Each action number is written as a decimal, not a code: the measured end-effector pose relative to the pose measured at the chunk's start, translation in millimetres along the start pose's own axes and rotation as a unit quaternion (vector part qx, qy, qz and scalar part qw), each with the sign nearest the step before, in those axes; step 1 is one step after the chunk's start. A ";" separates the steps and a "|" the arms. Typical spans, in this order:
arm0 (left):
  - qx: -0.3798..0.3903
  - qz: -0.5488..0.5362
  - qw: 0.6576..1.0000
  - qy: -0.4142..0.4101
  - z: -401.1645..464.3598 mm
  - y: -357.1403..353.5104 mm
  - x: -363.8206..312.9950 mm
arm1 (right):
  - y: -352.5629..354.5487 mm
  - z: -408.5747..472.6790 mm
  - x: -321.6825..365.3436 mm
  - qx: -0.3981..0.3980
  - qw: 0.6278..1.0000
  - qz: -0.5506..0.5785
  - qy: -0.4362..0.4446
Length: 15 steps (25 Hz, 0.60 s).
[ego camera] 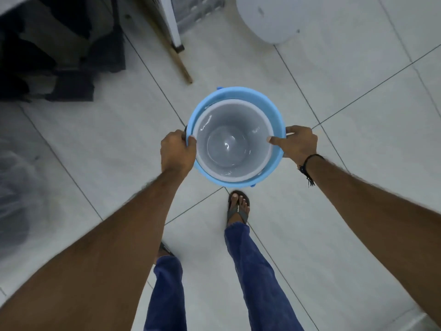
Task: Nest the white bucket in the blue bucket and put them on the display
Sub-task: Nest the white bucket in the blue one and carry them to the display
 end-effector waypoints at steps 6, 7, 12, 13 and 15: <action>0.013 -0.067 0.984 0.163 6.7 -82.7 93.7 | -71.2 45.6 -44.4 0.023 0.999 -0.015 0.016; 0.014 -0.115 0.973 0.199 4.0 -94.6 102.5 | -82.0 47.0 -45.7 0.029 0.999 -0.018 0.025; -0.056 -0.153 0.975 0.147 -5.3 -93.4 101.2 | -83.8 38.0 -44.7 -0.045 0.997 -0.017 0.056; -0.073 -0.130 0.983 0.107 -5.7 -84.9 93.5 | -79.3 34.2 -40.9 -0.060 0.995 -0.027 0.073; -0.099 -0.110 0.988 0.050 -9.1 -67.1 75.9 | -71.2 28.4 -34.4 -0.067 0.993 -0.040 0.087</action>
Point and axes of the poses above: each hand's wrist, its own z-axis towards the middle knuckle, its own y-axis out of the back of the hand, x = y × z, the point moved 9 cm from there along z, towards the middle knuckle, and after that the axes turned 1 degree about -z, right-handed, at the moved point
